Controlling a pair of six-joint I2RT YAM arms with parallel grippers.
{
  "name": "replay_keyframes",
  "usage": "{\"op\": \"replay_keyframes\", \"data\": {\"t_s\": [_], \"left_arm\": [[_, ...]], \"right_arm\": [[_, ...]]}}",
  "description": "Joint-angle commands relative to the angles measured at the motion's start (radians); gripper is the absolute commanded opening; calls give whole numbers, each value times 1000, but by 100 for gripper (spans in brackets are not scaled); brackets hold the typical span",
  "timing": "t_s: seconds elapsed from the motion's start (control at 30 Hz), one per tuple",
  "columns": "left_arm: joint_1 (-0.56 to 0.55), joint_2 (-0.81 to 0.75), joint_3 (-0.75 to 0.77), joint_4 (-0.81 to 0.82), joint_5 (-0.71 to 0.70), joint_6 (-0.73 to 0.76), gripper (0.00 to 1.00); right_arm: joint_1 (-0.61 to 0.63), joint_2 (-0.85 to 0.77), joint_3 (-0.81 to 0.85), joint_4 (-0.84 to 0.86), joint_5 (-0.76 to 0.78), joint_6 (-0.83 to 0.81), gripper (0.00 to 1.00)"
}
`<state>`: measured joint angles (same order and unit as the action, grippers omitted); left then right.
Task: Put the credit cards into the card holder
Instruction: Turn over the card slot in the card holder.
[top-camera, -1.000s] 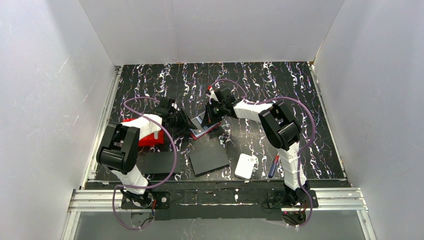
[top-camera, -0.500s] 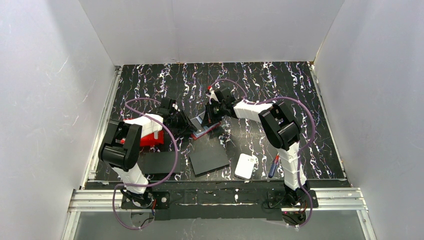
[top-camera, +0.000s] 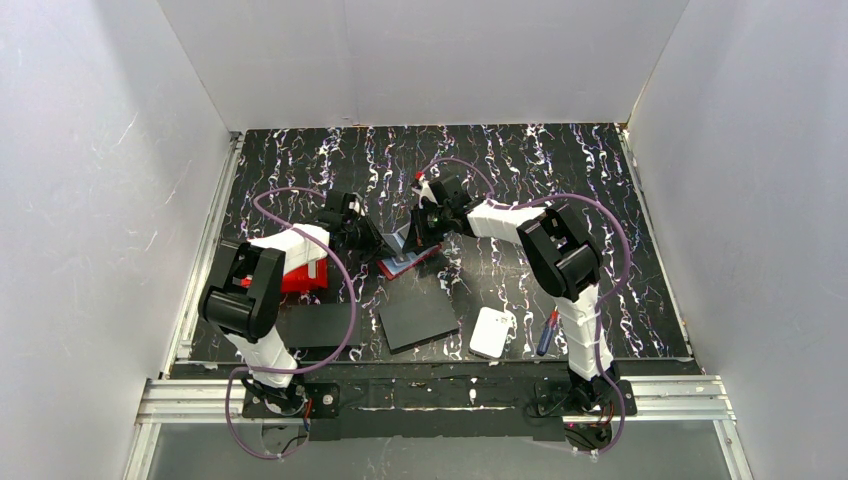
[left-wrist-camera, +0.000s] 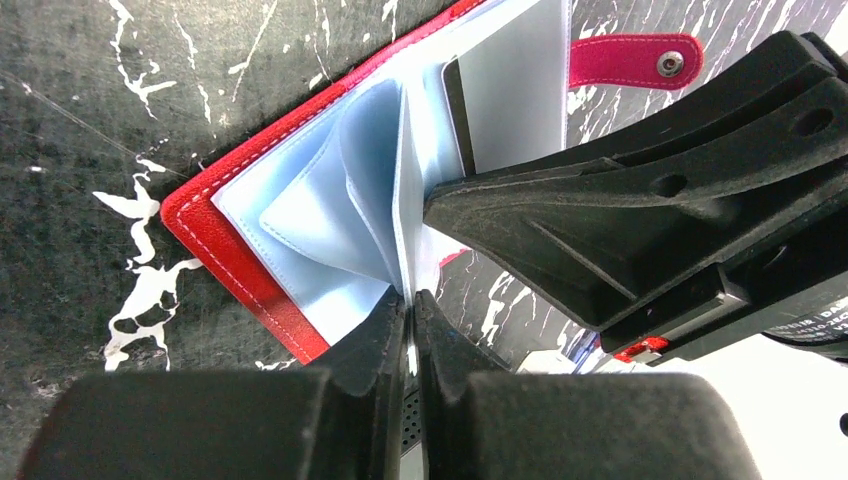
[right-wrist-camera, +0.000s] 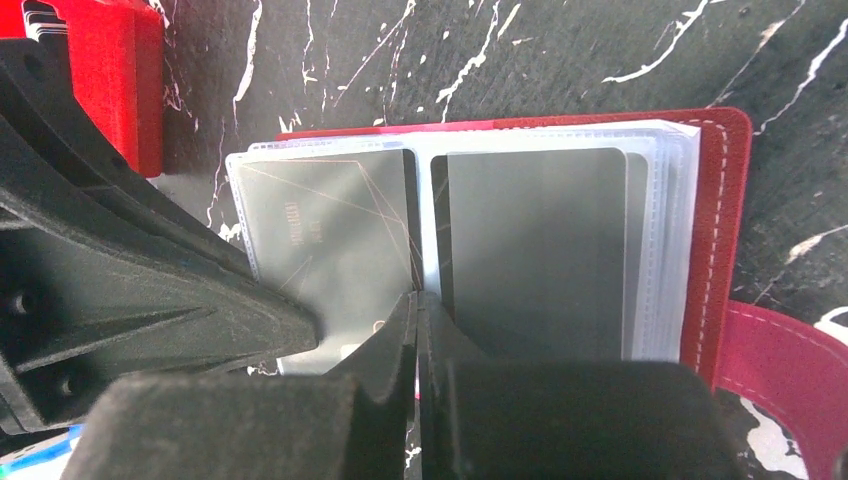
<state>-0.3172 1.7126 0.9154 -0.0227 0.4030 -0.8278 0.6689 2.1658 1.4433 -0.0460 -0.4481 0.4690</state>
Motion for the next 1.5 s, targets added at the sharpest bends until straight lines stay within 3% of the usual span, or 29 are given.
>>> {"op": "replay_keyframes", "data": {"t_s": [0.0, 0.13, 0.3, 0.4, 0.67, 0.93, 1.13, 1.23, 1.47], "left_arm": [[-5, -15, 38, -8, -10, 71, 0], [-6, -11, 102, -135, -26, 190, 0], [-4, -9, 184, -296, -23, 367, 0], [-5, -1, 232, -354, 22, 435, 0], [-5, 70, 313, -400, 106, 429, 7], [-5, 109, 334, -379, 148, 406, 15], [-4, 115, 337, -357, 164, 384, 25], [-4, 112, 329, -345, 161, 376, 26], [-5, 103, 302, -311, 156, 353, 27]], "right_arm": [[26, 5, -24, -57, 41, -12, 8], [25, -55, 16, -143, 44, -24, 25], [13, -113, 71, -281, 123, -152, 45], [4, -112, 37, -226, 99, -188, 56], [-23, -200, -131, 27, 30, -140, 68], [-73, -185, -151, 105, -5, -50, 69], [-72, -157, -153, 158, -73, 6, 58], [-73, -158, -161, 177, -90, 19, 53], [-81, -161, -196, 279, -160, 110, 53]]}}
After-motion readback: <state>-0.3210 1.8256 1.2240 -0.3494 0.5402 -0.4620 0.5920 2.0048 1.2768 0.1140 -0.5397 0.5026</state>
